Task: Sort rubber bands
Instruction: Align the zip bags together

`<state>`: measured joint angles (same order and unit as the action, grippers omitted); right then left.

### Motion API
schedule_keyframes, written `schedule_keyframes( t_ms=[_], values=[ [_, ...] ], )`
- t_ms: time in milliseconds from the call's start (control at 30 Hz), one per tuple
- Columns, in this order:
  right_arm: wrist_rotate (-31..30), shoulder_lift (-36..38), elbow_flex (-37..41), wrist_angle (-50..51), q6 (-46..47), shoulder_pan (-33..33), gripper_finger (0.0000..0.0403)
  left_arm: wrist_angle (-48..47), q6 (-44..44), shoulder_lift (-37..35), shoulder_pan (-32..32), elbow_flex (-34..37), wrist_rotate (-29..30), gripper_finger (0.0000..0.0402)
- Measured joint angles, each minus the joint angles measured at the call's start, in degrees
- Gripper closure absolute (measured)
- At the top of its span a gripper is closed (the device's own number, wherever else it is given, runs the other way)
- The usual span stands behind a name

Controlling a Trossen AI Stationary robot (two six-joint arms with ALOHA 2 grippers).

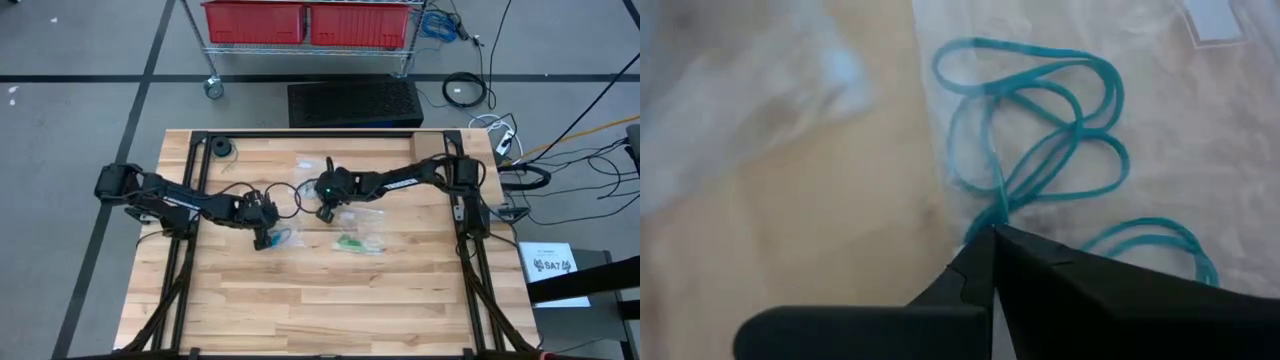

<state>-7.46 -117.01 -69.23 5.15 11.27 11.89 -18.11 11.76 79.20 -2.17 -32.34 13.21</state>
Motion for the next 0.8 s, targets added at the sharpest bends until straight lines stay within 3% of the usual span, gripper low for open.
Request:
schedule_keyframes(
  t_ms=[200,400,600,800],
  values=[
    [-0.1,3.3,0.3,4.0,-0.3,-3.4,0.0403,-0.9,-0.3,-0.3,-0.2,0.0,0.8,0.0397],
    [-4.6,11.1,0.1,4.0,-4.5,-5.7,0.0403,-1.9,-1.3,-2.9,-0.2,0.0,1.5,0.0397],
    [-1.6,11.2,0.2,6.7,-2.9,-5.3,0.0403,-5.7,-0.9,-9.3,-0.6,0.0,3.1,0.0397],
    [-4.1,10.9,4.3,6.0,-2.3,-7.2,0.0403,-8.5,-0.2,-16.0,-1.5,0.0,2.9,0.0398]
  ],
)
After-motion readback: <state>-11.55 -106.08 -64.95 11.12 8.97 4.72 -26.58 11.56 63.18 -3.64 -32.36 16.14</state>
